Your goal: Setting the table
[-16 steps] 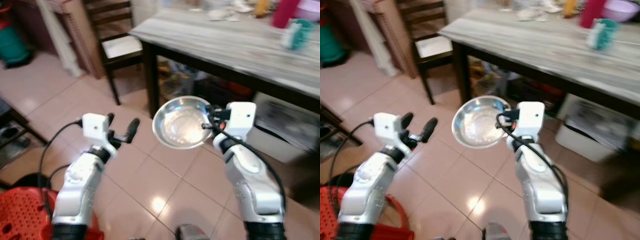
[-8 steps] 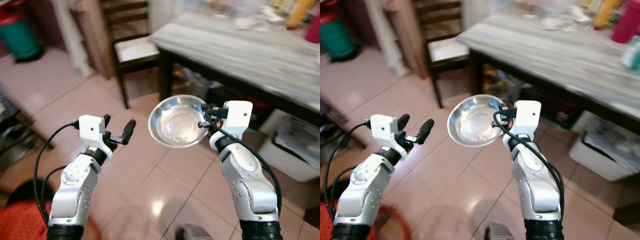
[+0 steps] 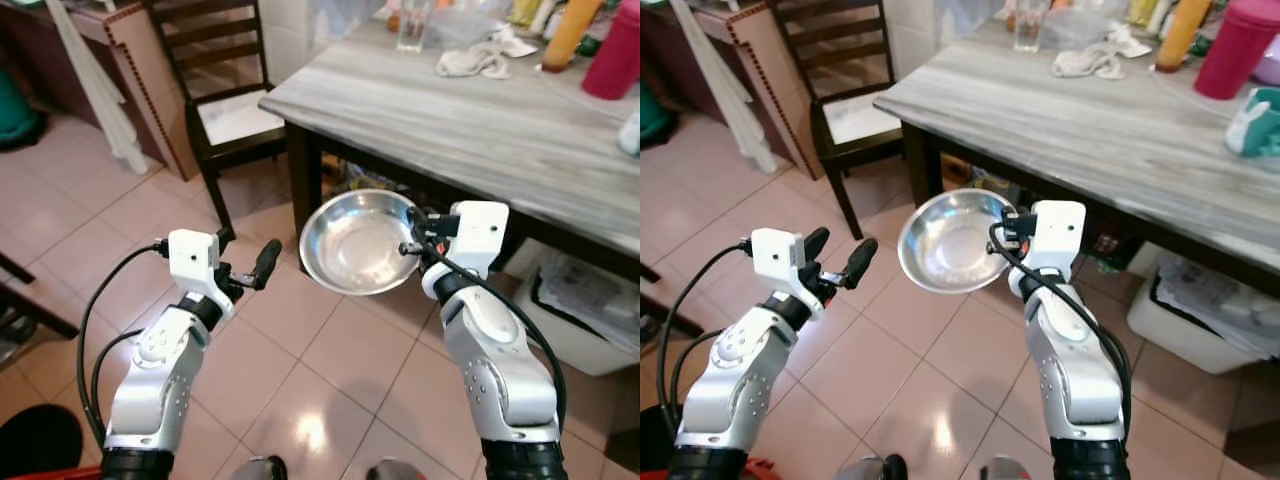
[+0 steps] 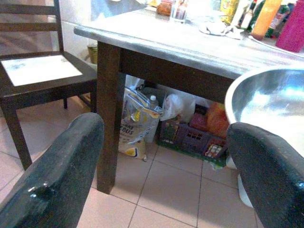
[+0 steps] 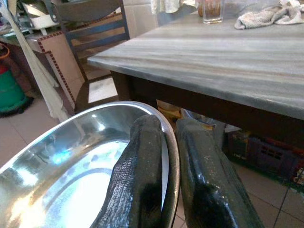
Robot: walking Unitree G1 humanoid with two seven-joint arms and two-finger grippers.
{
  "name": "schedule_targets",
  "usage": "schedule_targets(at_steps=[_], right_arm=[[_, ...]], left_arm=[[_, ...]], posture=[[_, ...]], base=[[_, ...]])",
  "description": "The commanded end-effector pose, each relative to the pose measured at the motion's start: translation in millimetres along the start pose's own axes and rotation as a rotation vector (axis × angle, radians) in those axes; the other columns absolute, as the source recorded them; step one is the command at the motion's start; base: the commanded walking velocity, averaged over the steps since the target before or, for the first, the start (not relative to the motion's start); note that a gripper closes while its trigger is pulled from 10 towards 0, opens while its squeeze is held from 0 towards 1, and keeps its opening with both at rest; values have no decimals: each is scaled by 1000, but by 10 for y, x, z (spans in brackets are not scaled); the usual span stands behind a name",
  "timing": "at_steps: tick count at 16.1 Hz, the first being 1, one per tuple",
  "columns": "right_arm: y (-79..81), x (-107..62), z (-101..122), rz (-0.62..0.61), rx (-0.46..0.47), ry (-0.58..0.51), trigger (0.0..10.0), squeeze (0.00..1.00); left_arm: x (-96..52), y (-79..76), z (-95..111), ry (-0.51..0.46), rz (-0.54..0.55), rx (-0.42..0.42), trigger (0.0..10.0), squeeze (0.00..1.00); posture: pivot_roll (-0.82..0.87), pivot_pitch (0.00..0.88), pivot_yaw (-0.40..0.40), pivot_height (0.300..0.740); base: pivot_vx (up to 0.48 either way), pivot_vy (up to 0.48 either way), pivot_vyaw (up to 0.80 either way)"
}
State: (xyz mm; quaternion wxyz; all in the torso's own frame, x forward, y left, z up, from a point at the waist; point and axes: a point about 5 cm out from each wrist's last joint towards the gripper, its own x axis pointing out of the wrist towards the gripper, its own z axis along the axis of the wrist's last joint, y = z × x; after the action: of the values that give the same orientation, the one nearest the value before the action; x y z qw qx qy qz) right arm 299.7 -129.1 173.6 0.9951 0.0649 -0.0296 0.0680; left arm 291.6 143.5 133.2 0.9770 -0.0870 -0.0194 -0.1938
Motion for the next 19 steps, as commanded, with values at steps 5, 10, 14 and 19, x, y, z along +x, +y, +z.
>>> schedule_targets(at_steps=[5, 10, 14, 19], right_arm=[[-34, -7, 37, -23, 0, -22, 10000, 0], [-44, -4, 40, -29, -7, -23, 10000, 0], [-44, -5, 39, -29, -14, -23, 10000, 0], [-20, 6, 34, -9, -40, -24, 10000, 0]], left_arm=[[-8, -15, -39, 22, 17, 9, 10000, 0], [2, -20, -48, 25, 18, 12, 10000, 0], [2, -15, -47, 25, 28, 23, 10000, 0], [5, -10, -50, 27, 35, 30, 10000, 0]], posture=[[-193, 161, 13, 740], [-195, 156, 14, 740], [-195, 156, 14, 740], [-190, 151, 12, 740]], base=[[0, 0, 0], [0, 0, 0], [0, 0, 0], [0, 0, 281]])
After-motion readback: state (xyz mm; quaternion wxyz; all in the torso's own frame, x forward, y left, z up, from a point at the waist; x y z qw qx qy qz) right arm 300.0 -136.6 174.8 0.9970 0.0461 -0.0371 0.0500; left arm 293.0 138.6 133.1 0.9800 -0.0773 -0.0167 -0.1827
